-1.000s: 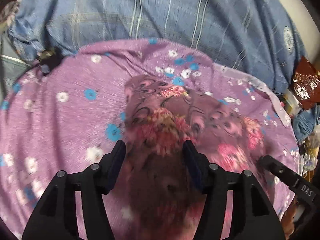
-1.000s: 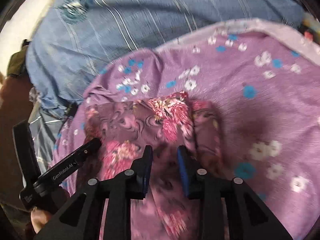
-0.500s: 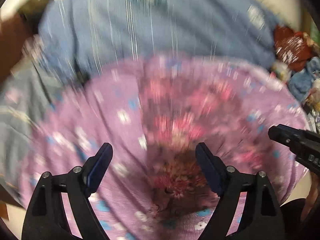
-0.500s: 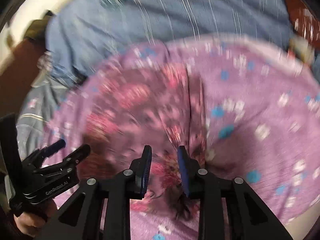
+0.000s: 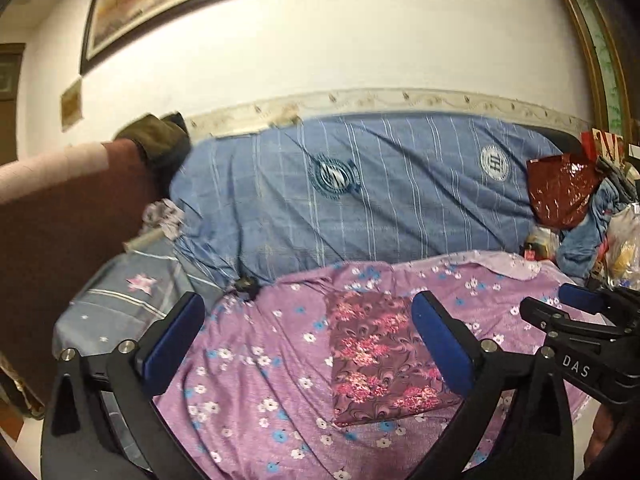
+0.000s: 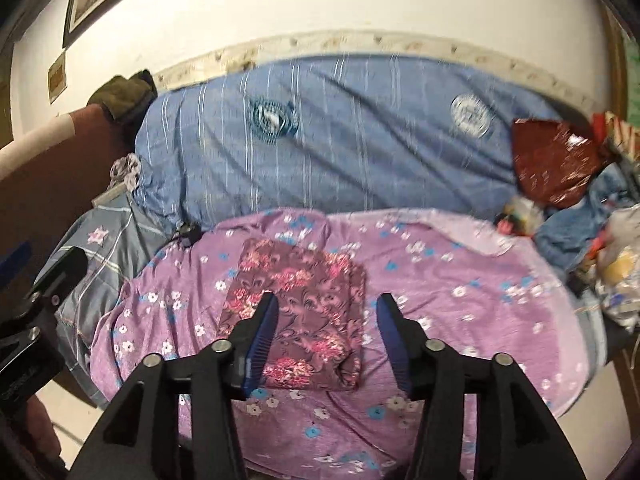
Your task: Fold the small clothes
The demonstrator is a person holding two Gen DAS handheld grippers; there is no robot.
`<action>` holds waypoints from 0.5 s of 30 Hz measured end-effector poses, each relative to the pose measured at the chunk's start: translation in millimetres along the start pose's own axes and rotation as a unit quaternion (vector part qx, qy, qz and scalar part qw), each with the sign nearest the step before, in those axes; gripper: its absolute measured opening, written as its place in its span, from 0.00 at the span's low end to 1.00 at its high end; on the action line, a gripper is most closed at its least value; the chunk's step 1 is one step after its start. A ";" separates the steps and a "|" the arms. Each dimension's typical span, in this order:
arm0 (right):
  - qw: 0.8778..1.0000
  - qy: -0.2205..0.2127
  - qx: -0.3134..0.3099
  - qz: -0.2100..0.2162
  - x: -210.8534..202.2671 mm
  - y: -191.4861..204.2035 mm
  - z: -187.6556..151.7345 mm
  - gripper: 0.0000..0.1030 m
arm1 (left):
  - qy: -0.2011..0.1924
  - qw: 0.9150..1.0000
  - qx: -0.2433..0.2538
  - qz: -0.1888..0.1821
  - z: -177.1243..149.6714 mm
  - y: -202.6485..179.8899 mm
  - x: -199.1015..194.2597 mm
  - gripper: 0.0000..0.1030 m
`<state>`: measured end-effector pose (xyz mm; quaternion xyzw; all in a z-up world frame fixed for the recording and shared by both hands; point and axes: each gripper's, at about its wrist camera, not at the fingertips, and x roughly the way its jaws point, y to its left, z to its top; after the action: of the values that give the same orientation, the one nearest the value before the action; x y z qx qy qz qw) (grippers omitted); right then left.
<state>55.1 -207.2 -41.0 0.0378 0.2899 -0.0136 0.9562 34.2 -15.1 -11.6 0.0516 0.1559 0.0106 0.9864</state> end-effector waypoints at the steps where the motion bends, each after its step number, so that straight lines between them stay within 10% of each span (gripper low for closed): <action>1: 1.000 -0.007 -0.002 -0.004 -8.5 1.1 -0.6 0.56 | 0.000 1.000 0.001 0.004 0.8 -0.6 -6.5 1.00; 15: 0.998 -0.034 -0.032 -0.041 -47.9 20.8 -14.0 0.59 | 0.000 0.999 -0.020 0.025 0.9 10.3 -42.4 1.00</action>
<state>8.6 -185.1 -24.7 -0.0050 0.2592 -0.0449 0.9648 -5.9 -6.5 3.4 0.0355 0.1546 0.0384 0.9866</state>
